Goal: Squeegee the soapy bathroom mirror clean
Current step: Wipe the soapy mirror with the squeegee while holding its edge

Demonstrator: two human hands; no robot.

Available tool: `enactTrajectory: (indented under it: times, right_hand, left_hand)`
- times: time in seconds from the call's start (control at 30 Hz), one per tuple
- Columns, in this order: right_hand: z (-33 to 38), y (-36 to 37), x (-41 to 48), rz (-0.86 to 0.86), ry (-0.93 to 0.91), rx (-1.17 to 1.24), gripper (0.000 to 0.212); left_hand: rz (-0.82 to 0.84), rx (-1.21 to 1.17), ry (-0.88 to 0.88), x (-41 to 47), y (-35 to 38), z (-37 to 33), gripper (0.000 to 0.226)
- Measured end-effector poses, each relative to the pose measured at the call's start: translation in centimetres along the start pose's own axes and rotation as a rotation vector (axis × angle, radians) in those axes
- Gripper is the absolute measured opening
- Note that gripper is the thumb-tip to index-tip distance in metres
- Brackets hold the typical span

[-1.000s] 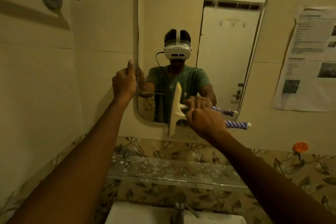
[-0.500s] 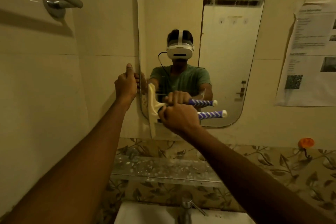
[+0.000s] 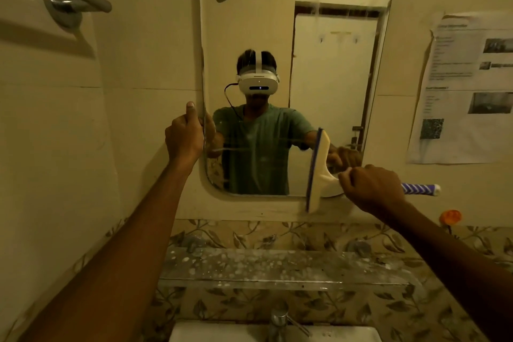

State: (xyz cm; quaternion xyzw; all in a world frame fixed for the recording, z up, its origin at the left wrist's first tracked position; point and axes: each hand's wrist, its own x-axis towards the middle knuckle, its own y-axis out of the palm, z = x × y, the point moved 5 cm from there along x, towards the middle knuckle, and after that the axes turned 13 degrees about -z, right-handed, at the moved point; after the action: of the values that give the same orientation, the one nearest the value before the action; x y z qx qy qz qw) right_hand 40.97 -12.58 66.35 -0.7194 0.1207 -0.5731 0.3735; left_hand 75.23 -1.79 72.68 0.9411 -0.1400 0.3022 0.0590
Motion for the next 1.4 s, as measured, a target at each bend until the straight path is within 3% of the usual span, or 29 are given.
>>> enactTrajectory:
  times: [0.1,0.23,0.37,0.43,0.63,0.73,0.83,1.0,1.1,1.2,1.4]
  right_hand:
    - [2.6,-1.0,0.5,-0.065,-0.062,0.046,0.047]
    - [12.1,-2.5,3.0,-0.161,-0.197,0.209,0.045]
    - [18.6,-2.8,6.7,-0.229,-0.208,0.253,0.06]
    - [18.1,-2.5,7.8,-0.207,-0.229,0.229,0.064]
    - [7.3,-3.0,7.2,-0.106,-0.161,0.315,0.036]
    - [2.2,-4.3,6.1,-0.152,-0.074,0.163,0.03]
    - [0.0,-5.8,5.3,-0.169,-0.005,0.166,0.032]
    - [6.5,-7.4,7.6,-0.256,-0.176,0.211,0.029]
    - [12.6,-7.0,11.4,-0.283,-0.235,0.255,0.046]
    - [16.9,-7.7,13.4,-0.314,-0.23,0.279,0.046]
    - [11.5,-7.1,12.8,-0.24,-0.231,0.234,0.035]
  left_hand:
    - [0.001,-0.032,-0.014,0.2,-0.1,0.2,0.054]
    - [-0.011,-0.078,-0.051,0.1,-0.2,0.2,0.055]
    - [-0.017,-0.046,-0.064,-0.1,-0.2,0.1,0.059]
    - [-0.017,-0.038,-0.057,-0.1,-0.2,0.0,0.059]
    - [-0.019,0.04,0.024,0.0,-0.2,-0.2,0.061]
    - [-0.03,0.082,0.06,0.3,-0.2,-0.4,0.057]
    - [0.005,0.074,0.069,1.3,-0.3,-0.3,0.059]
    - [-0.071,-0.125,0.059,4.0,-0.4,-3.7,0.045]
    - [-0.091,-0.133,0.122,4.7,-0.1,-7.2,0.046]
    - [-0.078,-0.11,0.059,5.2,0.5,-7.5,0.05]
    - [-0.059,-0.106,0.026,5.7,0.8,-7.2,0.056]
